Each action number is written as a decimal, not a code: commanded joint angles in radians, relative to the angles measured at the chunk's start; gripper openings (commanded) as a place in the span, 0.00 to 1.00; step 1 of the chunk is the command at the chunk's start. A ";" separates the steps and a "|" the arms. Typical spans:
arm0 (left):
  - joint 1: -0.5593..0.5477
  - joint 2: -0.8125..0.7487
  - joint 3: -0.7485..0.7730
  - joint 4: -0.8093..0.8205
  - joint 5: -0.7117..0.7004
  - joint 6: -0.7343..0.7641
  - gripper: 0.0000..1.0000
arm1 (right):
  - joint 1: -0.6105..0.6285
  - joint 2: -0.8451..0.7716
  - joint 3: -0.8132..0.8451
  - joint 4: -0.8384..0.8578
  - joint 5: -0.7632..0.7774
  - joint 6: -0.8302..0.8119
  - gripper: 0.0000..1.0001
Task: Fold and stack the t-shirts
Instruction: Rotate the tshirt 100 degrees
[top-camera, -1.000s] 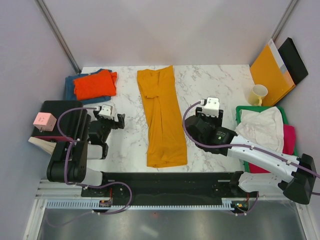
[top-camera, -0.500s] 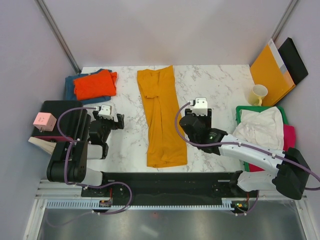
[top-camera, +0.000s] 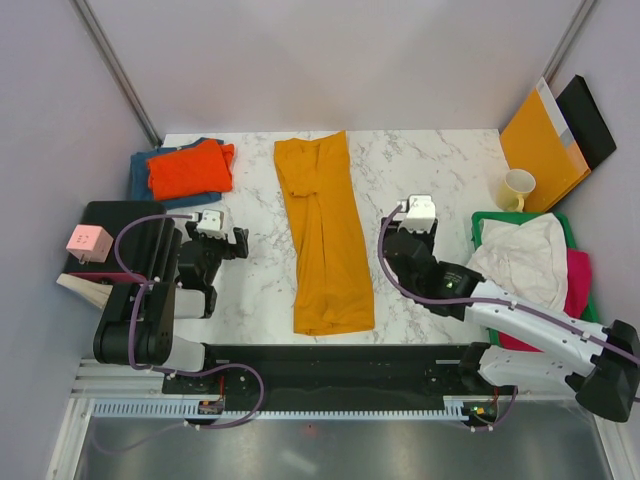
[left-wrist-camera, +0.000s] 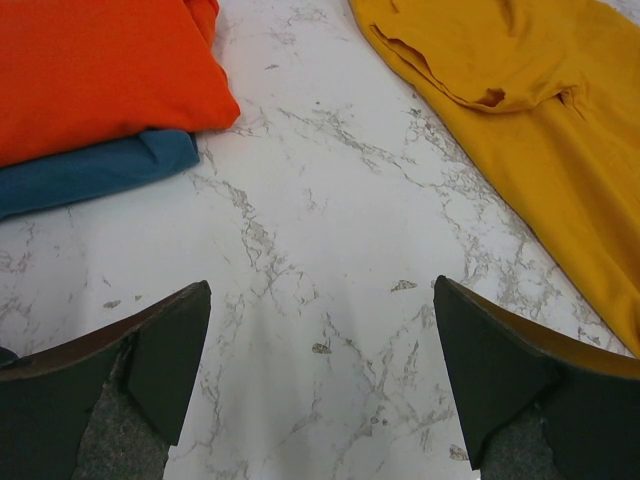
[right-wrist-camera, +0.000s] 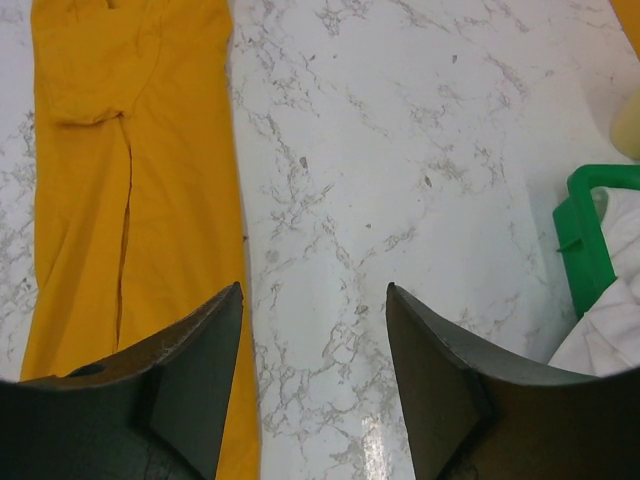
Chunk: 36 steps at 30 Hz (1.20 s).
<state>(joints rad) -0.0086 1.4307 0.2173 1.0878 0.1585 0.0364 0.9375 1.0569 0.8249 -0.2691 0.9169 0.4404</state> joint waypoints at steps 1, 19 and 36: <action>-0.017 0.001 0.016 0.024 -0.045 -0.018 1.00 | -0.011 0.049 0.011 -0.038 -0.032 -0.026 0.67; -0.556 -0.130 0.639 -1.676 -0.376 -1.003 1.00 | -0.147 0.351 0.258 -0.038 -0.260 -0.040 0.65; -0.666 0.047 0.829 -1.545 -0.191 -0.674 0.89 | -0.319 0.686 0.387 -0.039 -0.561 0.037 0.39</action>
<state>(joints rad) -0.6754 1.5311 0.9977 -0.4622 -0.0875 -0.6903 0.6231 1.7718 1.1839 -0.3031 0.4107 0.4442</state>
